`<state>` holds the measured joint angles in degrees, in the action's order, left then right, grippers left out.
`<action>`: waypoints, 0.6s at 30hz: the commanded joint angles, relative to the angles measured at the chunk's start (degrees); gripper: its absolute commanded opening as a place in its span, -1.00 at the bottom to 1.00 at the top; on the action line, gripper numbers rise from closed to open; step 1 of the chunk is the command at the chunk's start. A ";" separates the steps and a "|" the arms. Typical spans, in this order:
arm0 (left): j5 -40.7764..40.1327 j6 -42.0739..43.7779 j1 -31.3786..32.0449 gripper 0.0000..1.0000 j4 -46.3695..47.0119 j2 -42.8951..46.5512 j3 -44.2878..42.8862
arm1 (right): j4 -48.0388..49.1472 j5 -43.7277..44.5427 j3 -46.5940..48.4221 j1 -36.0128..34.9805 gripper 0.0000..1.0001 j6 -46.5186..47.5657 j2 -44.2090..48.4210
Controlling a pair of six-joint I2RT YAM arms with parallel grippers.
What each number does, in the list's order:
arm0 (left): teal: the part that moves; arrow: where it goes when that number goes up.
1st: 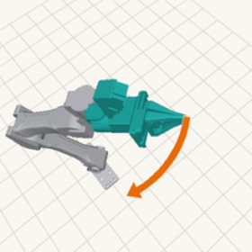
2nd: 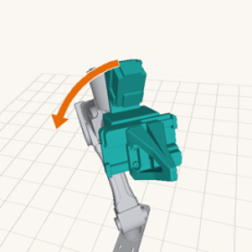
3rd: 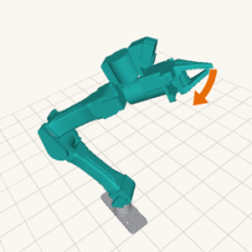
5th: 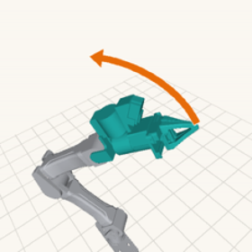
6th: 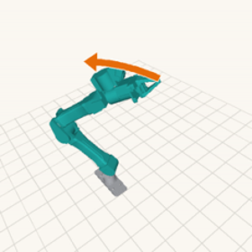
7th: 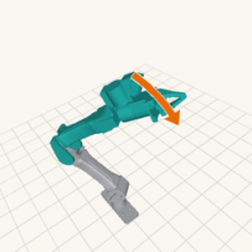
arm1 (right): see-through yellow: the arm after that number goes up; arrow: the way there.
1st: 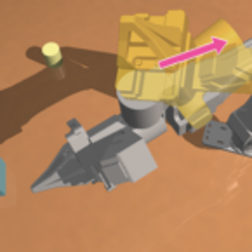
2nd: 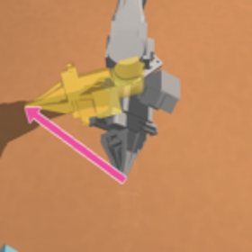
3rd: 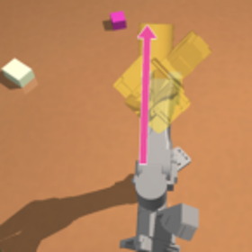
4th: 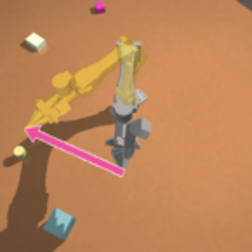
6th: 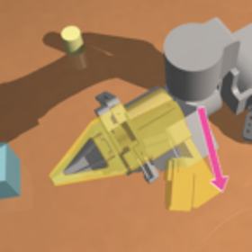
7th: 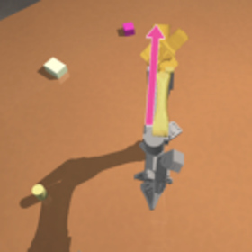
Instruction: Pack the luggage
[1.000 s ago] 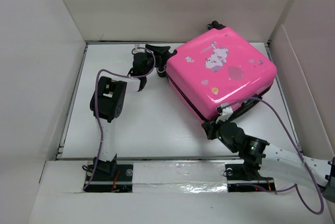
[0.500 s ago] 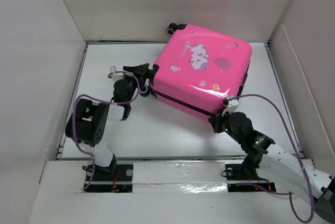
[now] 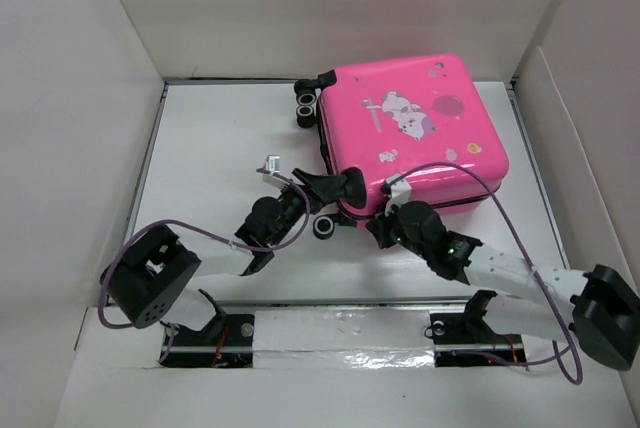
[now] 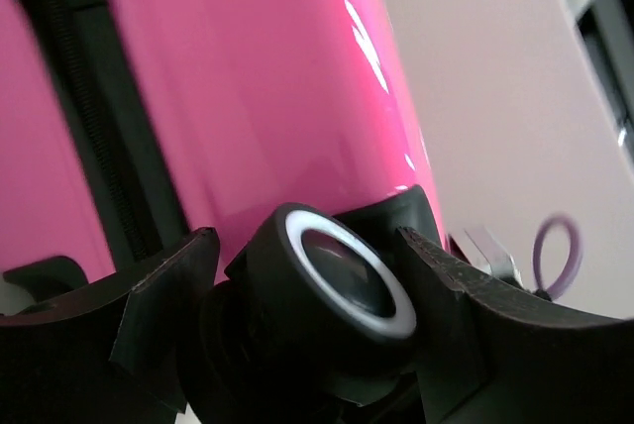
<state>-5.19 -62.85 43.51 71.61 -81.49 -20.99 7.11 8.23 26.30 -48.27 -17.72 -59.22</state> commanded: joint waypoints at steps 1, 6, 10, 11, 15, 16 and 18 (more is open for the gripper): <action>14.94 11.42 7.54 -1.00 -9.98 3.70 -6.06 | 10.90 -4.36 5.24 -6.29 -1.00 0.57 -2.99; 18.45 14.51 13.53 -1.00 -21.07 7.49 -10.47 | 18.16 -4.72 3.68 -6.92 -1.00 1.63 -3.53; 17.06 17.67 14.85 -1.00 -26.87 8.19 -15.73 | 20.93 -5.25 0.07 -6.40 -1.00 0.40 -1.78; 16.88 18.46 14.85 -1.00 -27.14 8.28 -16.18 | 20.57 -4.63 -0.98 -6.40 -1.00 0.31 0.57; 15.73 20.39 12.76 -1.00 -29.41 8.37 -19.16 | 8.57 1.69 -3.96 -4.73 -1.00 0.22 12.41; 15.91 21.01 12.74 -0.50 -30.12 8.11 -21.26 | 6.36 1.70 -4.85 -2.99 -1.00 0.22 15.51; 15.83 24.50 12.04 0.30 -34.77 7.14 -24.17 | -0.13 1.01 -6.87 -0.78 -1.00 0.22 24.79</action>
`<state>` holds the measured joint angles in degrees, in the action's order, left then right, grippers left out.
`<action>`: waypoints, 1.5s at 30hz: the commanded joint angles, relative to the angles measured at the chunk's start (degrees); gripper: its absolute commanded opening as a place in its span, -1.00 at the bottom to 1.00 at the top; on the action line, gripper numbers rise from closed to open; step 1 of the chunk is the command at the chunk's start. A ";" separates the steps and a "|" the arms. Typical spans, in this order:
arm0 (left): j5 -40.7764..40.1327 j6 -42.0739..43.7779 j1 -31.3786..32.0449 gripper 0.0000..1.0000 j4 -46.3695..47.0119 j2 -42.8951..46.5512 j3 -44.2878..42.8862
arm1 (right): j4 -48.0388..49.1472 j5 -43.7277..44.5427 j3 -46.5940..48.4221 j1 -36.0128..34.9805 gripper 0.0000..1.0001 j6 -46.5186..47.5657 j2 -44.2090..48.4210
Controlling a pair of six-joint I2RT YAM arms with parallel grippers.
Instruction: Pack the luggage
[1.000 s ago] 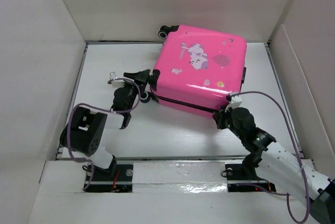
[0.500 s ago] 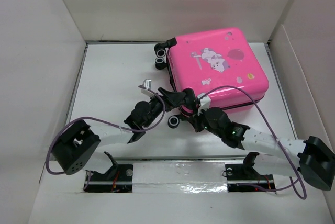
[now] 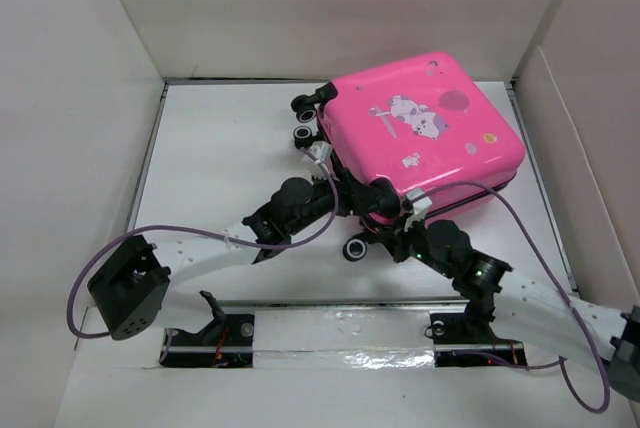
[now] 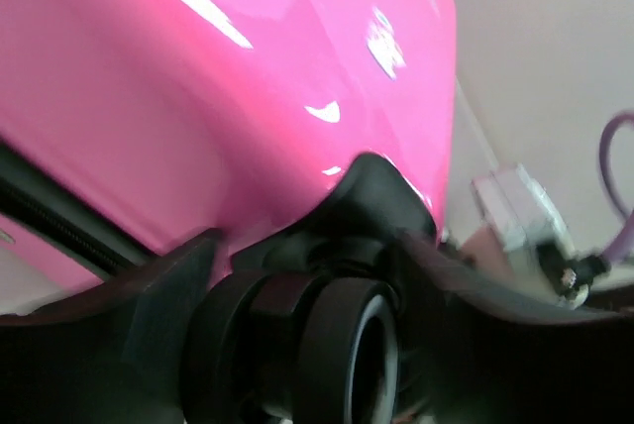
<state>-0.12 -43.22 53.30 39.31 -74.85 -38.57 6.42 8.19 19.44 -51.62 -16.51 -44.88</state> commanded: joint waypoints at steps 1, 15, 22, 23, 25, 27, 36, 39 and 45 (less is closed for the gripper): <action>9.97 6.12 1.47 0.63 -4.83 0.32 -9.74 | -1.56 0.78 -0.45 4.66 -1.00 -0.98 13.39; 12.22 22.61 -29.37 0.63 -27.94 -9.42 -30.49 | -10.38 -6.25 -0.19 14.34 -1.00 3.32 20.54; 11.99 48.91 -30.01 0.72 -42.81 -16.99 -42.90 | -7.47 -11.34 -0.98 16.54 -1.00 4.56 19.48; 12.25 50.76 -30.01 0.73 -45.17 -17.95 -44.30 | -7.21 -11.87 -1.16 16.55 -1.00 4.56 19.40; 13.56 54.89 -30.01 0.73 -47.56 -18.92 -45.63 | -7.03 -13.10 -1.68 17.07 -1.00 4.56 19.66; 15.92 56.40 -30.01 0.73 -48.97 -19.90 -46.60 | -7.03 -13.54 -2.04 17.07 -1.00 4.47 19.75; 11.74 59.74 -28.08 0.74 -46.17 -26.22 -49.15 | -7.03 -14.87 -2.21 17.07 -1.00 4.56 19.92; 11.89 60.71 -28.07 0.71 -45.90 -28.24 -50.81 | -7.03 -15.04 -2.39 17.07 -1.00 4.47 20.45; 13.31 60.89 -28.07 0.43 -47.30 -32.37 -56.26 | -7.82 -14.51 -2.39 17.07 -1.00 3.95 21.24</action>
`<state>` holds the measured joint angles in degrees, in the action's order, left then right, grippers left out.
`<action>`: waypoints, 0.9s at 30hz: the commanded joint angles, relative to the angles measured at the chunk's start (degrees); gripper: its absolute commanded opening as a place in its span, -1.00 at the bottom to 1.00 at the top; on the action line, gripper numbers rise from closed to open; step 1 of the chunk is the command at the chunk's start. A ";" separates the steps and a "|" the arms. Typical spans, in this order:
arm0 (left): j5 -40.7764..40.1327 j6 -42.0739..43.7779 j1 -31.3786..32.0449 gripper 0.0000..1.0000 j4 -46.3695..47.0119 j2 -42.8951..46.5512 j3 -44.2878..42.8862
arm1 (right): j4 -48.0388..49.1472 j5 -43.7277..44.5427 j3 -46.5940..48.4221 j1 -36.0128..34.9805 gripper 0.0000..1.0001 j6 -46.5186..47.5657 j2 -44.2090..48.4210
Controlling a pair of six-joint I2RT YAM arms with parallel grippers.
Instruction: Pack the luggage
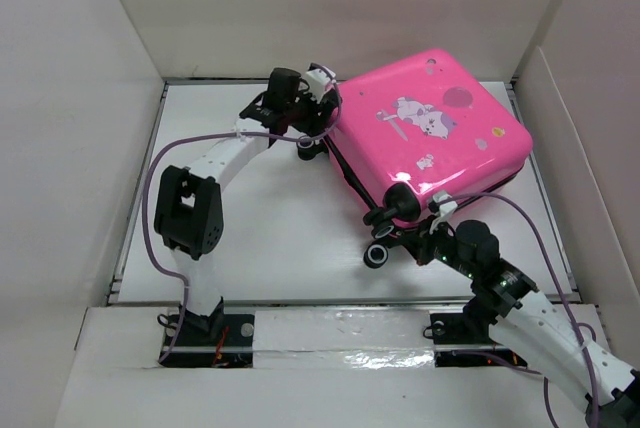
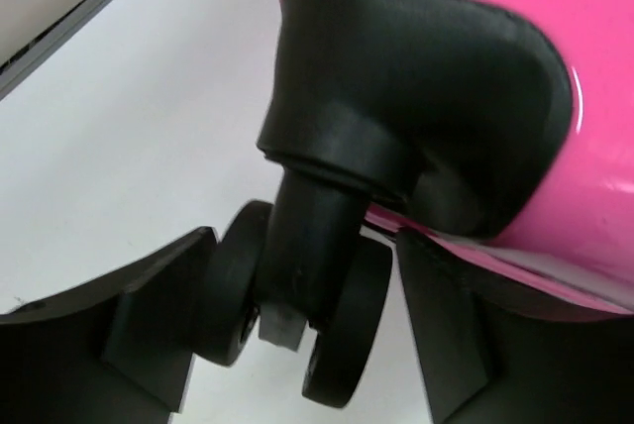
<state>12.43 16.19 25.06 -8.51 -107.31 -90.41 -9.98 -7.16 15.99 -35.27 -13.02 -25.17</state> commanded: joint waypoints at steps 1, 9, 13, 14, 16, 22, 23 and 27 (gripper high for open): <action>0.41 1.65 0.69 0.32 0.43 -0.27 -4.94 | 8.22 1.00 1.15 0.73 -1.00 0.45 1.79; -0.03 -2.72 0.69 -1.00 4.71 -0.10 -2.59 | 8.22 4.69 1.94 1.25 -1.00 -0.08 1.10; -1.00 -11.25 -0.45 -1.00 14.11 4.11 7.68 | 12.79 6.72 4.39 3.43 -1.00 0.80 -3.82; -1.61 -12.83 -0.45 -1.00 16.23 6.39 13.45 | 13.14 6.02 5.36 4.49 -1.00 1.06 -5.23; -3.81 -19.39 -0.45 -1.00 22.99 8.77 19.63 | 15.24 2.44 7.56 7.21 -1.00 1.50 -8.47; -8.28 -28.40 4.37 -1.00 34.35 19.32 40.48 | 15.61 -5.40 13.71 21.01 -1.00 4.04 -13.32; -8.82 -29.79 6.56 -1.00 34.35 20.89 42.66 | 14.99 -5.85 15.63 25.03 -1.00 4.22 -14.02; -5.94 -33.93 12.97 -1.00 36.98 25.30 48.92 | 15.86 -10.50 18.20 33.74 -1.00 3.35 -15.52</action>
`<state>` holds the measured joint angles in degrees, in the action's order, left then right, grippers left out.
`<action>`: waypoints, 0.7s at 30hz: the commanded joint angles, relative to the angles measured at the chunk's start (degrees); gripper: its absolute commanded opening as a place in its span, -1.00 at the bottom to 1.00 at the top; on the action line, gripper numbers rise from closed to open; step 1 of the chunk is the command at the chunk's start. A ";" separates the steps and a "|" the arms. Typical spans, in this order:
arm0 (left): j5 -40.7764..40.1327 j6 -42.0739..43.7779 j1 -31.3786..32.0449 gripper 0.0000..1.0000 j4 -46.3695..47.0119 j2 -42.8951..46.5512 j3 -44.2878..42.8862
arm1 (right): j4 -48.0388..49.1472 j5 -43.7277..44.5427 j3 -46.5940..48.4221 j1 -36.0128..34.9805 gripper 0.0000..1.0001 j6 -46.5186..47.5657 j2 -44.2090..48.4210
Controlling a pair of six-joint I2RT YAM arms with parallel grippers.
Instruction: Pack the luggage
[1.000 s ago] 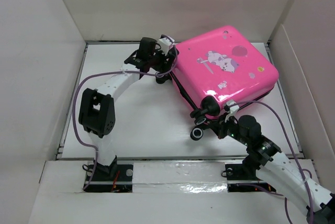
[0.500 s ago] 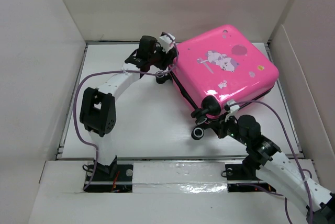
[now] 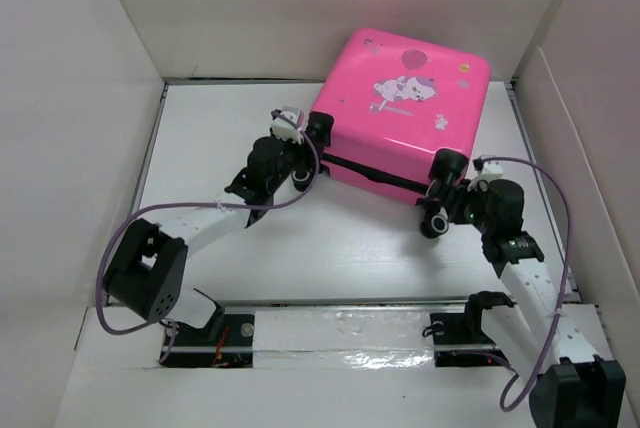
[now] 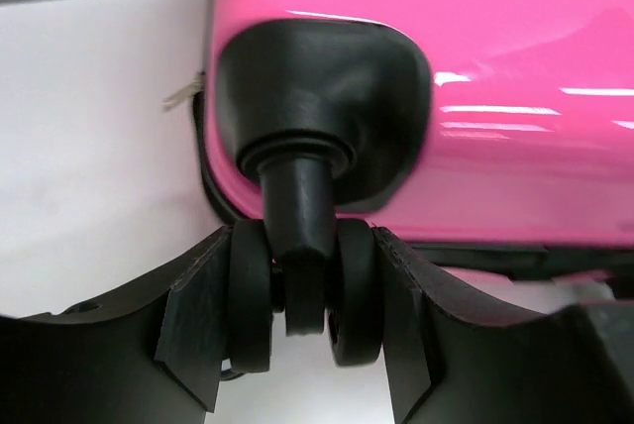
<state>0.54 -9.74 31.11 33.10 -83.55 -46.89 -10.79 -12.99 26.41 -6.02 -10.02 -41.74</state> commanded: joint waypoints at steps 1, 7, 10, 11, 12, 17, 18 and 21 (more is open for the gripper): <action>5.88 -8.80 8.60 -1.00 -4.45 2.42 6.37 | 18.59 -7.20 7.78 5.66 -1.00 -1.04 0.26; 10.00 -18.28 17.13 -1.00 1.60 6.56 10.51 | 39.81 -10.14 -3.54 3.67 -1.00 -12.09 -5.11; 12.82 -23.03 18.98 -1.00 6.71 5.24 9.11 | 52.46 -0.07 -12.13 -1.78 -1.00 -16.77 -4.50; 12.82 -23.65 19.59 -1.00 7.58 4.63 7.71 | 54.45 2.51 -13.48 -6.15 -1.00 -17.13 -4.41; 14.30 -24.27 20.12 -1.00 9.33 4.19 6.74 | 55.60 5.15 -14.36 -8.46 -1.00 -17.22 -4.23; 20.64 -29.80 20.13 -1.00 14.62 0.07 0.07 | 59.74 30.43 -16.75 -23.58 -1.00 -12.32 -4.31; 22.73 -30.34 20.65 -1.00 15.75 -0.64 -1.00 | 60.09 32.05 -16.05 -26.82 -1.00 -11.26 -5.36; 26.25 -32.36 22.14 -1.00 16.99 -3.19 -4.51 | 61.32 34.52 -12.18 -33.41 -1.00 -6.86 -11.51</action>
<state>-0.60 -37.28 43.94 38.83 -83.68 -43.94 34.50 24.93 8.34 -30.28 -20.32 -50.83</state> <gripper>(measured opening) 0.496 0.009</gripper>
